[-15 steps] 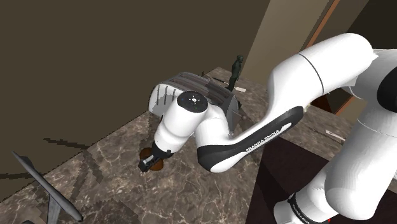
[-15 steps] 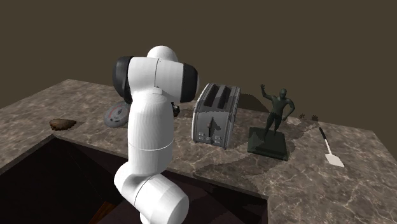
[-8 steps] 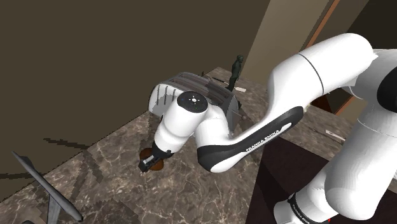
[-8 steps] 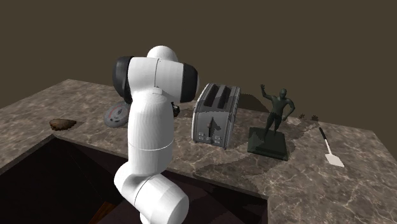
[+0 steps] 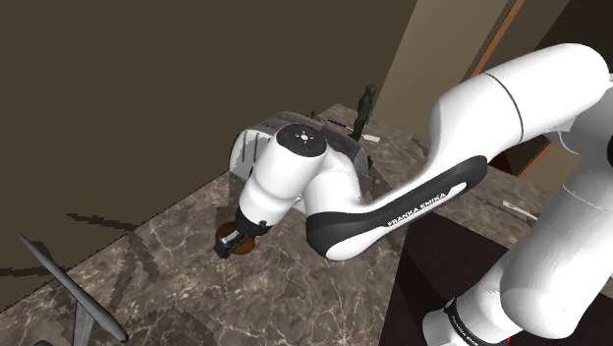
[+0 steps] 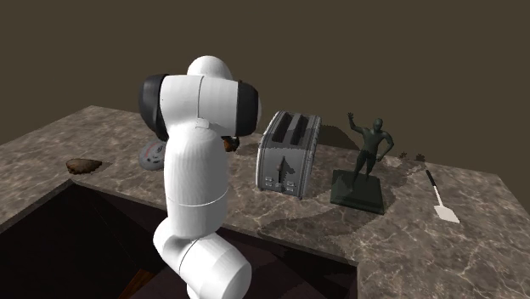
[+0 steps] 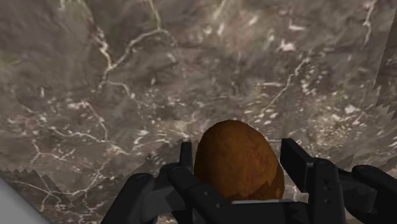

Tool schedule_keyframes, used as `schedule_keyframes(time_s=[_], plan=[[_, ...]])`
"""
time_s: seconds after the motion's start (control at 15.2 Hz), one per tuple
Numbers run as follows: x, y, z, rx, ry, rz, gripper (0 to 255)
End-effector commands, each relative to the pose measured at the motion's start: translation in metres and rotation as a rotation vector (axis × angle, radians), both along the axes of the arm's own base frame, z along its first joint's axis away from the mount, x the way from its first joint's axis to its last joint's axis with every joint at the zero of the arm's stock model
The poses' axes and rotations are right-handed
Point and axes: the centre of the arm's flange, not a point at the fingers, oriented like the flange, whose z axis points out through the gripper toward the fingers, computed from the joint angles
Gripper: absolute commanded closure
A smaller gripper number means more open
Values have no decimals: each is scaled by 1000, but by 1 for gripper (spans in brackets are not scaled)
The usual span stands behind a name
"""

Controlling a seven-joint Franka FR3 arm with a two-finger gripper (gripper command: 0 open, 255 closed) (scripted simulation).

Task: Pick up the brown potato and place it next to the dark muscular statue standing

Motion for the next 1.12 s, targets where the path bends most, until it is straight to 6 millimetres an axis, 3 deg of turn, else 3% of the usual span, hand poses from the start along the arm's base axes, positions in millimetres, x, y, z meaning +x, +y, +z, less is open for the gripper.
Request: schedule_keyframes(time_s=[0.0,1.06], plan=[[0,0,12,0,1,0,255],[0,0,97,0,1,0,255]])
